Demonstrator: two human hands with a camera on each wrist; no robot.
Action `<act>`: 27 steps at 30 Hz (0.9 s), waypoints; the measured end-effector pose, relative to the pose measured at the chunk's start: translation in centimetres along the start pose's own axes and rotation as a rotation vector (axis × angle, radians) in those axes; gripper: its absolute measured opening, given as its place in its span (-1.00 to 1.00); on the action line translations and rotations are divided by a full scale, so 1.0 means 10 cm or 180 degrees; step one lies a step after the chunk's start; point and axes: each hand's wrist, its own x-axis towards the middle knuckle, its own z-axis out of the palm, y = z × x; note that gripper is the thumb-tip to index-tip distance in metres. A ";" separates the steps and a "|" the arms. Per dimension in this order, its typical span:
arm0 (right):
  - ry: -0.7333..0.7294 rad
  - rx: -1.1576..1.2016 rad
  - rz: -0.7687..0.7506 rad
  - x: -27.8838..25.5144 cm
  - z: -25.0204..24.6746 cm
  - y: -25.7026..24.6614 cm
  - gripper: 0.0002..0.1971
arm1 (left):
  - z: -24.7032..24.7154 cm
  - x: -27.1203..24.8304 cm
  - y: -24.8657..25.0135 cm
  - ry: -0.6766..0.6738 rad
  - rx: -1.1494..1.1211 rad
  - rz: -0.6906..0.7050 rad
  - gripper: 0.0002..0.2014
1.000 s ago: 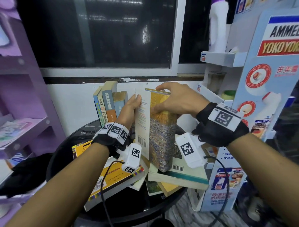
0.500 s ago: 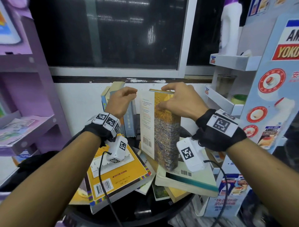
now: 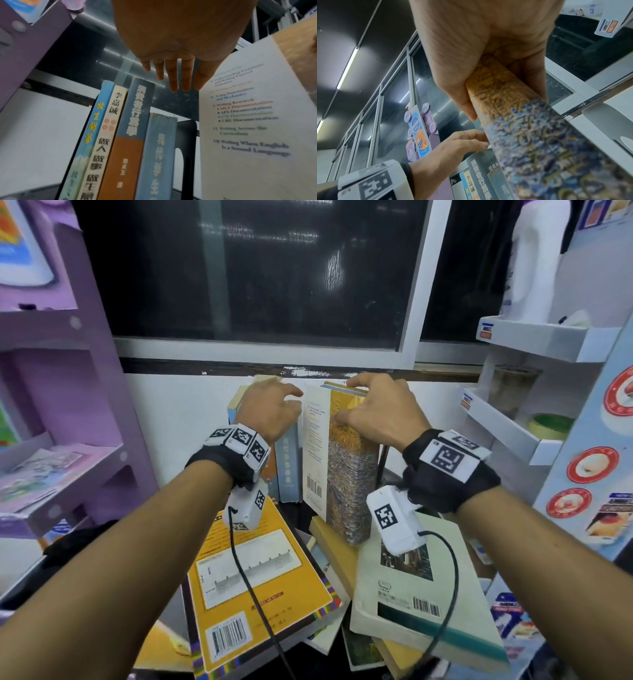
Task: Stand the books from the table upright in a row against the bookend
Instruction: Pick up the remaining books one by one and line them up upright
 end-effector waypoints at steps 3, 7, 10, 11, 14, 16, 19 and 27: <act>-0.0033 -0.0007 -0.0002 0.13 0.08 0.01 -0.36 | 0.04 0.11 -0.08 -0.0197 0.0382 0.0210 -0.59; -0.0079 0.0018 0.0065 0.28 0.16 0.03 -0.36 | 0.10 0.21 -0.18 -0.0545 0.0810 0.0434 -0.74; -0.0086 0.0011 0.0057 0.36 0.19 0.05 -0.37 | 0.17 0.20 -0.25 -0.0761 0.1195 0.0489 -0.81; -0.0094 0.0009 0.0057 0.38 0.21 0.06 -0.37 | 0.19 0.19 -0.27 -0.0812 0.1299 0.0492 -0.77; -0.0086 -0.0010 0.0072 0.45 0.25 0.07 -0.36 | 0.20 0.16 -0.29 -0.0822 0.1433 0.0525 -0.67; -0.0094 -0.0038 0.0097 0.47 0.30 0.07 -0.36 | 0.20 0.15 -0.32 -0.0761 0.1442 0.0567 -0.65; -0.0076 -0.0069 0.0124 0.50 0.38 0.06 -0.35 | 0.19 0.14 -0.37 -0.0696 0.1379 0.0531 -0.63; -0.0014 -0.0113 0.0133 0.61 0.52 0.10 -0.36 | 0.18 0.11 -0.39 -0.0646 0.1321 0.0483 -0.59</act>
